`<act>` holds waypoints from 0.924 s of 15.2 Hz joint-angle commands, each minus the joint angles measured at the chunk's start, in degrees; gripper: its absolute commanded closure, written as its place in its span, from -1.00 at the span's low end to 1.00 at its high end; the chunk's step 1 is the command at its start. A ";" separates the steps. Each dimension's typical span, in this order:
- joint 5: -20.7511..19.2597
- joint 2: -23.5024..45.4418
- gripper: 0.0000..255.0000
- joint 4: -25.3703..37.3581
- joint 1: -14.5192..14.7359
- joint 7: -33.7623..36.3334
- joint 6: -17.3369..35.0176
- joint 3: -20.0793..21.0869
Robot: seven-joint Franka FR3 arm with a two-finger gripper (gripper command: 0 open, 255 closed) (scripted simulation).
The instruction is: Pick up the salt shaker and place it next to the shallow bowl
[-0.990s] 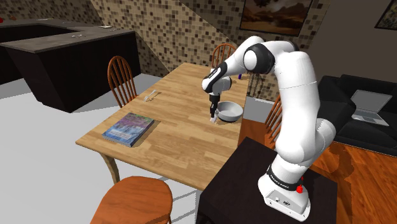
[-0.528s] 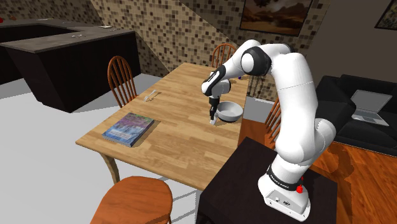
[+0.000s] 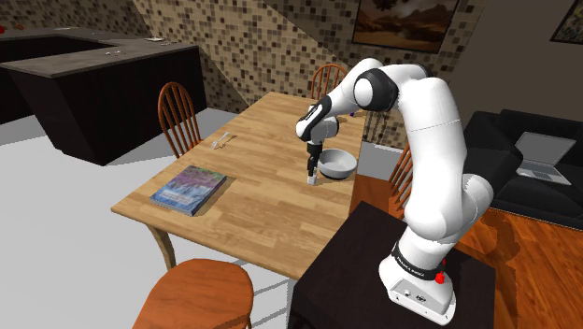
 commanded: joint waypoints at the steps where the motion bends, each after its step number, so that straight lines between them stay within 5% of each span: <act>1: 0.00 0.00 -1.00 0.00 0.00 0.00 0.00 0.00; 6: -0.91 -4.60 -1.00 0.95 0.37 0.58 -5.52 -0.70; 14: -0.91 -4.60 -1.00 0.95 0.37 0.58 -5.52 -0.70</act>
